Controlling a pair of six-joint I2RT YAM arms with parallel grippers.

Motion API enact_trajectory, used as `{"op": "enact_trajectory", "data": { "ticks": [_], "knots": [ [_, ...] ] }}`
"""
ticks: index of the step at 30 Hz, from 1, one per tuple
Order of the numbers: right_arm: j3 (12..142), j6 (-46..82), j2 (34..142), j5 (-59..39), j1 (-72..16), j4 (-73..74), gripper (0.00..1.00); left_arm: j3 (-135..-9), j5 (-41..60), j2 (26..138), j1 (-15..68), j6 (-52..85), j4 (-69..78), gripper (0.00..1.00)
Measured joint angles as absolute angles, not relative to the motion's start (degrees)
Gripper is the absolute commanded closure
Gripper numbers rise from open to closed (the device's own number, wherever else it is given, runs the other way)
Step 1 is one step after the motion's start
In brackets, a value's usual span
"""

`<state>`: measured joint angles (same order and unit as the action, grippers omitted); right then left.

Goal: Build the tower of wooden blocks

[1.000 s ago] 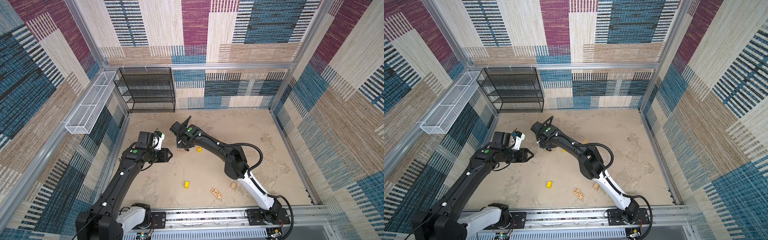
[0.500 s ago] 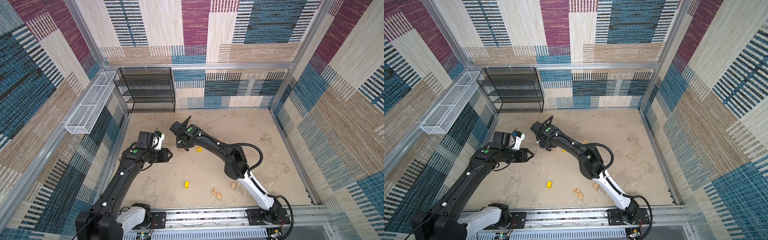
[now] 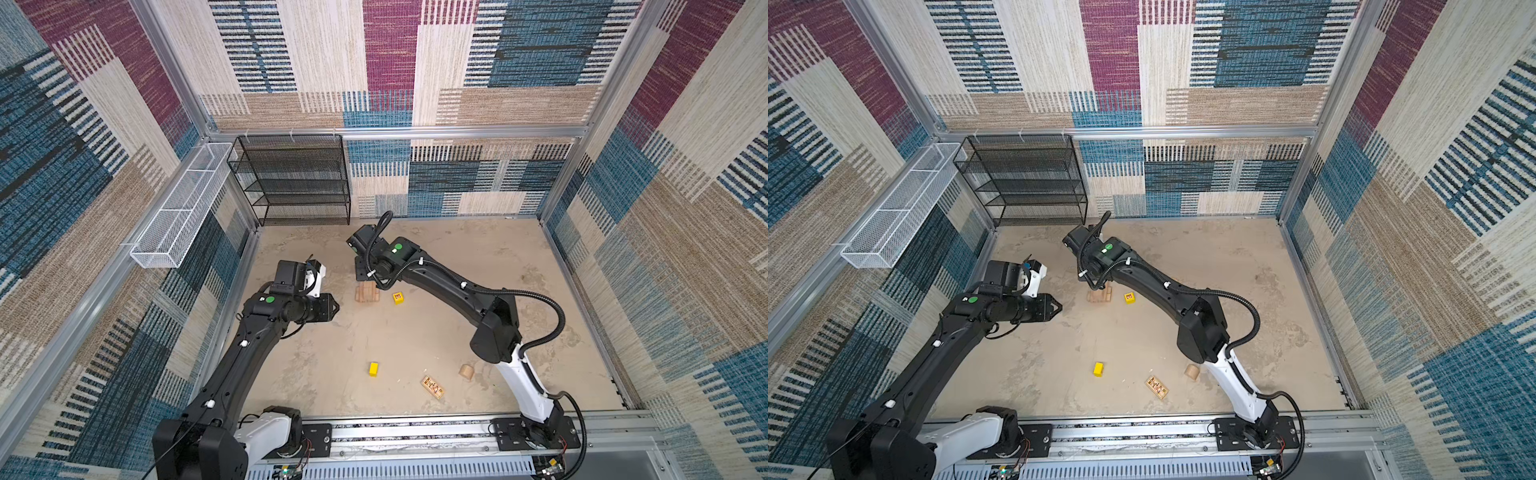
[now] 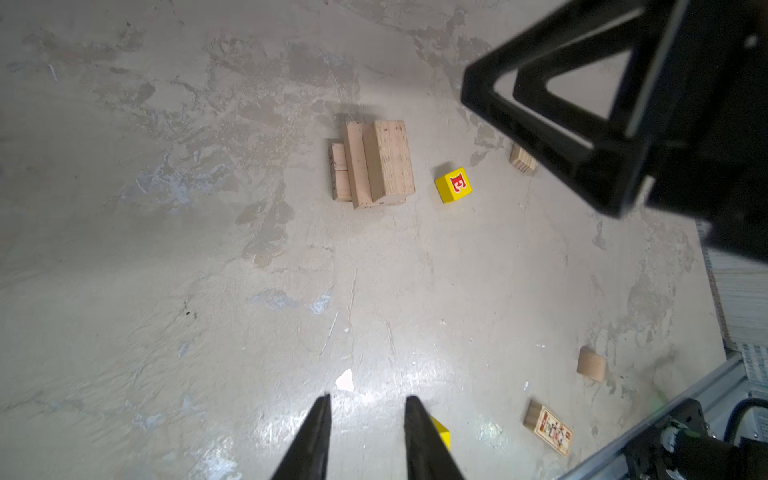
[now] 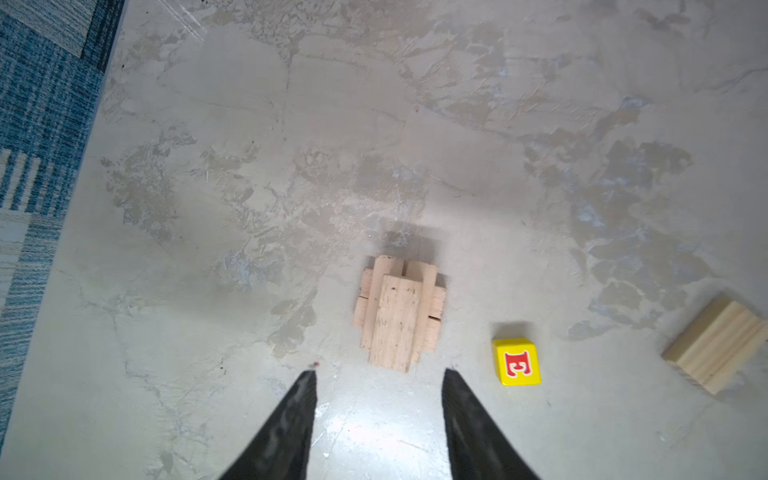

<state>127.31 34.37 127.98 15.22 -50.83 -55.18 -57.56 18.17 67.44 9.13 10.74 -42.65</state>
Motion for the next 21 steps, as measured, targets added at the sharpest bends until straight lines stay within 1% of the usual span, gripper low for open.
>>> {"op": "enact_trajectory", "data": {
  "ticks": [4, 5, 9, 13, 17, 21],
  "knots": [
    [113.86, 32.21, 121.23, 16.12, -50.63, -48.27, 0.75, -62.19, 18.26, 72.42, 8.97, 11.90, -41.78, 0.75],
    [111.18, 31.57, 119.98, 16.05, -50.46, -46.54, 0.78, -63.51, 18.41, 74.02, 8.82, 12.34, -41.28, 0.77],
    [104.25, 30.30, 117.25, 14.87, -48.99, -40.69, 0.80, -69.36, 20.18, 81.93, 7.44, 15.27, -39.05, 0.88],
    [101.47, 29.47, 116.92, 13.72, -47.77, -36.82, 0.83, -73.97, 24.23, 90.26, 5.76, 18.68, -36.18, 1.00],
    [101.08, 28.86, 117.91, 11.79, -47.46, -34.46, 0.84, -76.64, 27.97, 97.91, 4.78, 21.26, -34.79, 1.00],
    [101.16, 28.84, 119.70, 9.98, -47.13, -33.12, 0.86, -76.79, 30.70, 102.30, 4.60, 22.46, -34.09, 1.00]
  ]
}}
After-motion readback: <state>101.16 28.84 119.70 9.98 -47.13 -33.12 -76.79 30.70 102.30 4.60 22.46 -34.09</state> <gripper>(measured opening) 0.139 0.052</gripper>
